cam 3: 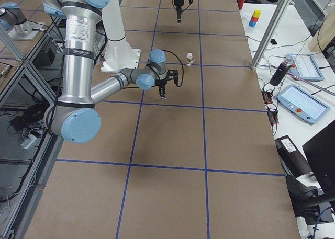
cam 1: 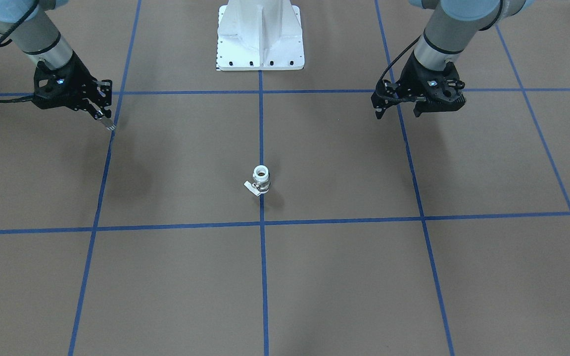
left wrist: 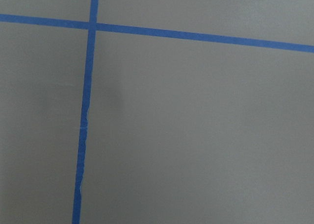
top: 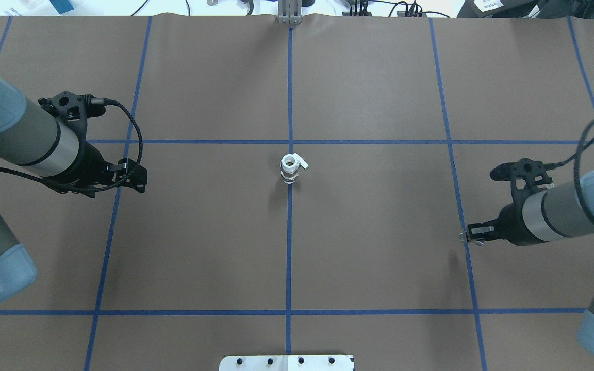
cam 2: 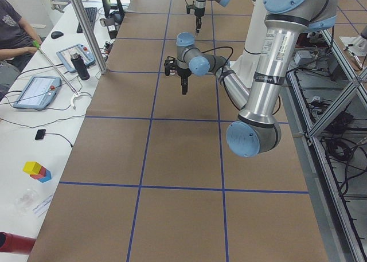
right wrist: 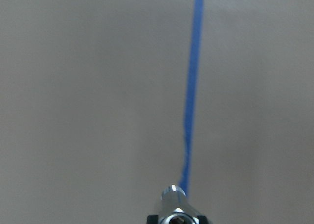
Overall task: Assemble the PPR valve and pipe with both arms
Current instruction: 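Move the right gripper with the metal fitting above the valve top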
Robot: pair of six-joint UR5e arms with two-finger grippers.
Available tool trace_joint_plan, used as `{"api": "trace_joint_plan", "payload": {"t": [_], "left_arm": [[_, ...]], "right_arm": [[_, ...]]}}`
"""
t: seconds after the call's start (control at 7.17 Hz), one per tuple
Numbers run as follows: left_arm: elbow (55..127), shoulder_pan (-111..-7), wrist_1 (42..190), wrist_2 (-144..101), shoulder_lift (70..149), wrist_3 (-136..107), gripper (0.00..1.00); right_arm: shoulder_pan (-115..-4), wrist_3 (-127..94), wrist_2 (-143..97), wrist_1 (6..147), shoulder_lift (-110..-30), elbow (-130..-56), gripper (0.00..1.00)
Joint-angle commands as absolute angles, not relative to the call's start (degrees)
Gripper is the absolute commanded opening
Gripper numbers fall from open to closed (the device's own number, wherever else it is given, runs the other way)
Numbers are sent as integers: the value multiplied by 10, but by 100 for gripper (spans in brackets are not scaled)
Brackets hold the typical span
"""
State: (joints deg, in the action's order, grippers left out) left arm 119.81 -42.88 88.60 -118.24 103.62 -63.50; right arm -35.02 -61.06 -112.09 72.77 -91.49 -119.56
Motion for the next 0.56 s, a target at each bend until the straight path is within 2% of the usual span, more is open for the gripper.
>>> {"api": "trace_joint_plan", "payload": {"t": [0.0,0.14,0.42], "left_arm": [[1205,-446,890,-1183,1006,-584,100],[1206,-458,893,-1183,992,-550,100],[1200,-485,900,-1184,969,-462,100]], "right_arm": [[-354,-618,-1119,954,-707,-1183,0],[-352,-645,-1119,1020,-623,-1154,0],[-348,-726,-1119,1001,-510,-1048,0]]}}
